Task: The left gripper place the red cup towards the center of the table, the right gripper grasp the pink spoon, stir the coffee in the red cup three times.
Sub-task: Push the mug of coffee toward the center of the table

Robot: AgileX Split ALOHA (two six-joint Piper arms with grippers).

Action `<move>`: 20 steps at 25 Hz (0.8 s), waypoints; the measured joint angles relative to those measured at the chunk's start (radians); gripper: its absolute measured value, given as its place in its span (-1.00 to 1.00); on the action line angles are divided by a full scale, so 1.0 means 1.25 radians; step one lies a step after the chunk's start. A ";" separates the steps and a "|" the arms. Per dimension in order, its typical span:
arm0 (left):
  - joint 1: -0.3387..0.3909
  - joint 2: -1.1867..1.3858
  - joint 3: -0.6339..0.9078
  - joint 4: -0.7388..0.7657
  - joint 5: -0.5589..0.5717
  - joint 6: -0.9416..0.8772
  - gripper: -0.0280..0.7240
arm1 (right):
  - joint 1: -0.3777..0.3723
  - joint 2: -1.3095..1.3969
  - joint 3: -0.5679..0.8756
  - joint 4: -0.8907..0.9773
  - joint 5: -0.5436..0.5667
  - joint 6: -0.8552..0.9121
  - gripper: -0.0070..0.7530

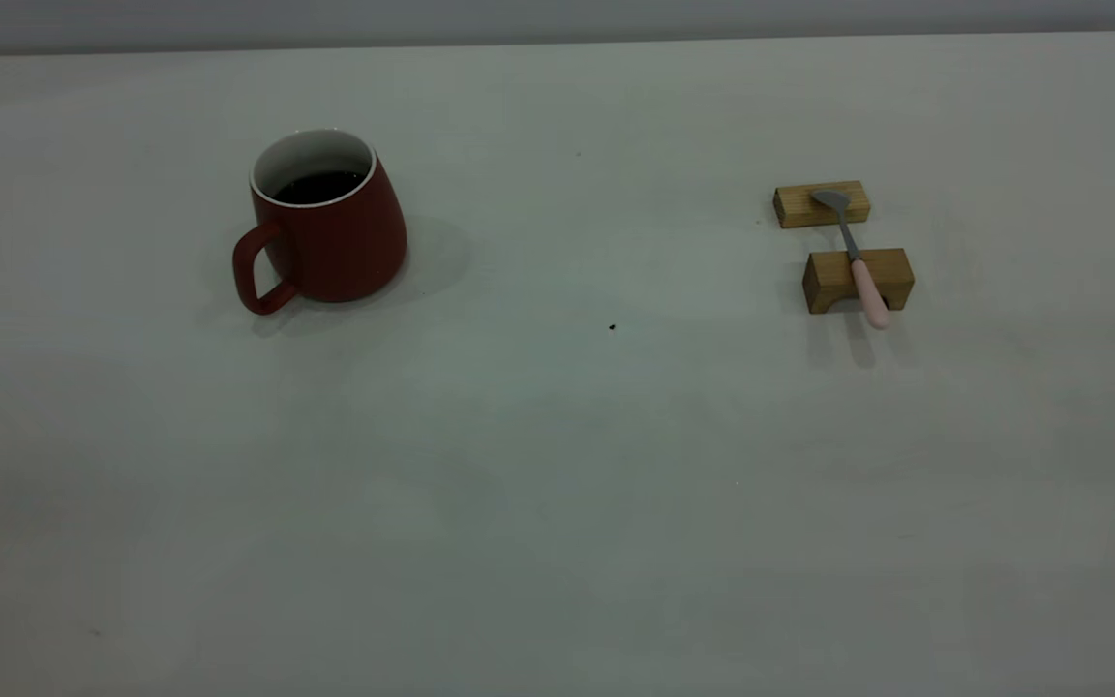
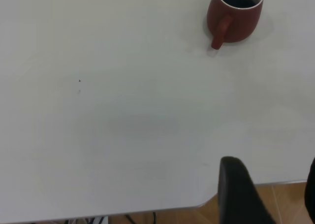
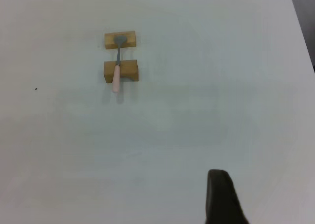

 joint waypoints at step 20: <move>0.000 0.622 -0.048 0.040 -0.303 0.012 0.63 | 0.000 0.000 0.000 0.000 0.000 0.000 0.30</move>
